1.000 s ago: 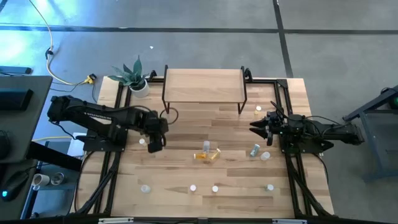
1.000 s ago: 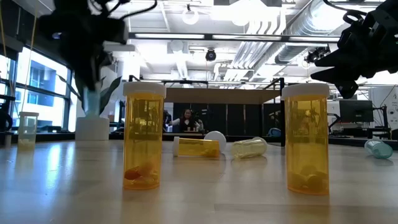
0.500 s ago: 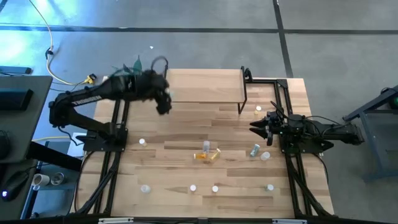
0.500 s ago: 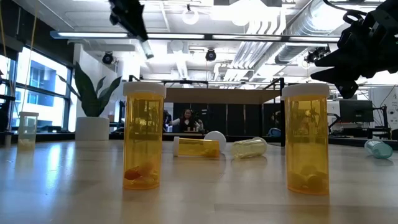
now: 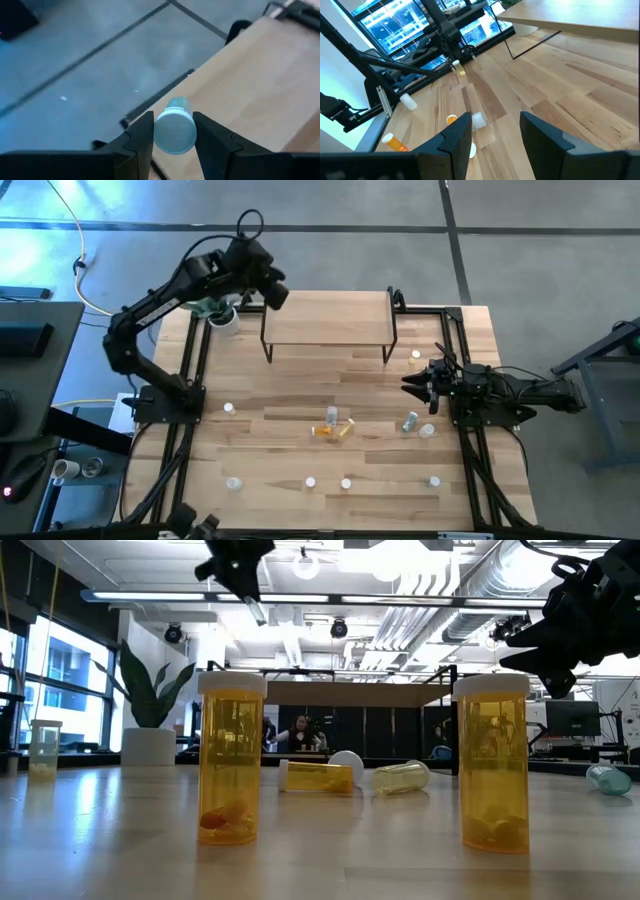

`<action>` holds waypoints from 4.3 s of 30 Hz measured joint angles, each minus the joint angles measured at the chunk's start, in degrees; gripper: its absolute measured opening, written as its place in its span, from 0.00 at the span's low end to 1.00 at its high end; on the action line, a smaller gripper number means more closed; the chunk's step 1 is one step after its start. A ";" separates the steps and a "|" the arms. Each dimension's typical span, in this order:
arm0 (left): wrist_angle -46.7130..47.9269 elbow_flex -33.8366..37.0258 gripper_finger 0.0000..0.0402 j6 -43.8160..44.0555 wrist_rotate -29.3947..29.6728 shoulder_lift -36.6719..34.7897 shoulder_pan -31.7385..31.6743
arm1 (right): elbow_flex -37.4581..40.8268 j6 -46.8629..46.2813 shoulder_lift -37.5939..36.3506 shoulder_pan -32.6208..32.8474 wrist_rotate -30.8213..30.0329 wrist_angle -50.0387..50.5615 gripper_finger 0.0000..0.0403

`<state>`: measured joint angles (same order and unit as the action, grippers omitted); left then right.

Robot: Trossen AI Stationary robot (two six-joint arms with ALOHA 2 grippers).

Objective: Pick and place medicine bottles onto shelf by color
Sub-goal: Put the left blue pill bottle on the shelf, then put the top right yellow pill bottle on the shelf

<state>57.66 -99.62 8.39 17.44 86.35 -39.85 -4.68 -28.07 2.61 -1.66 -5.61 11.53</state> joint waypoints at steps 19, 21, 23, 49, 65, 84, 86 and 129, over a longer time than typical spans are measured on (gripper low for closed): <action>16.76 -14.05 0.29 -1.75 -6.53 16.85 -5.90 | 0.01 0.00 -0.01 0.01 -0.01 0.00 0.39; 17.20 -14.05 0.29 -2.59 -6.49 17.81 -5.85 | 0.00 0.01 -0.01 -0.01 0.00 0.00 0.39; 17.51 -14.05 0.29 -3.12 -6.50 18.85 -5.84 | -0.01 0.02 0.01 0.01 -0.02 0.00 0.39; 17.67 -13.57 0.29 -0.05 -4.77 24.98 -5.52 | 0.01 0.00 0.00 -0.01 0.00 0.00 0.39; 17.11 -13.57 0.31 -1.19 -4.63 25.20 -5.51 | 0.01 0.02 0.00 0.01 0.00 0.00 0.39; 16.47 -21.85 0.47 -2.65 -5.24 25.33 -5.51 | -0.01 0.02 0.01 0.01 -0.01 0.00 0.39; 17.89 -25.06 0.46 -3.30 -5.71 25.31 -5.51 | 0.01 0.01 -0.01 0.01 -0.02 0.00 0.39; -0.93 24.30 0.42 13.09 -15.31 -10.26 15.74 | 0.12 -5.27 0.01 -0.03 -0.18 -2.74 0.39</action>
<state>56.74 -75.31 21.49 2.13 76.09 -24.11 -4.56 -33.34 2.61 -1.69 -5.79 8.79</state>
